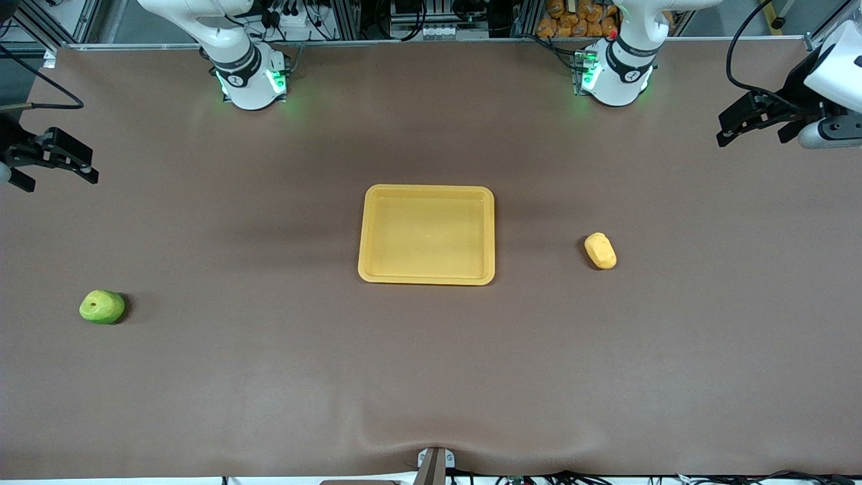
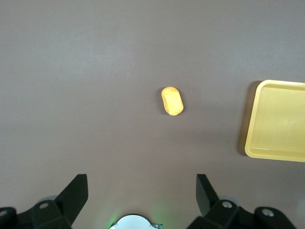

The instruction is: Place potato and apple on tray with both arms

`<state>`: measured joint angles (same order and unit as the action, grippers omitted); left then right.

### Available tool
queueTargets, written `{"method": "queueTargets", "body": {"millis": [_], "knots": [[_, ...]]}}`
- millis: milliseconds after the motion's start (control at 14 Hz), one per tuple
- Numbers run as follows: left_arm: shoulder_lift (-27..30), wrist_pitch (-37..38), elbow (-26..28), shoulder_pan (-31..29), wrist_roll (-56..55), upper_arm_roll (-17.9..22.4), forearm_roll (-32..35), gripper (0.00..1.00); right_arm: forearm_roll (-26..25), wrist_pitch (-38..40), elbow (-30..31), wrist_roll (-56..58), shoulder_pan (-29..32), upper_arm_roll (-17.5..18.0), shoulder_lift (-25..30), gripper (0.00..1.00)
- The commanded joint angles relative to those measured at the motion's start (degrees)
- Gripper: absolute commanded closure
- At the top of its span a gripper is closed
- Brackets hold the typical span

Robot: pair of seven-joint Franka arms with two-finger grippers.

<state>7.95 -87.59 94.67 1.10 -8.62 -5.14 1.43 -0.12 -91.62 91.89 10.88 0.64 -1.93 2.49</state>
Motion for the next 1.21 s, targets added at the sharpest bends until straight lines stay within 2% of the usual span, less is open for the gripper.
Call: {"method": "queueTargets", "body": {"millis": [0,643,1143], "knots": [[0.0,0.8,-1.0,-0.3,-0.3,0.0,-0.7,0.00,0.1,1.0,-1.5,-0.7,-0.2,0.1,-0.7,0.00],[-0.1,0.8,-0.5,-0.7,-0.3,0.0,-0.6,0.00,0.4,0.5,-1.5,-0.7,0.5,0.1,-1.4,0.00],[-0.7,0.8,0.5,-0.7,-0.5,0.0,-0.9,0.00,-0.3,0.0,-2.0,-0.3,0.7,-0.3,-4.9,0.00]]}}
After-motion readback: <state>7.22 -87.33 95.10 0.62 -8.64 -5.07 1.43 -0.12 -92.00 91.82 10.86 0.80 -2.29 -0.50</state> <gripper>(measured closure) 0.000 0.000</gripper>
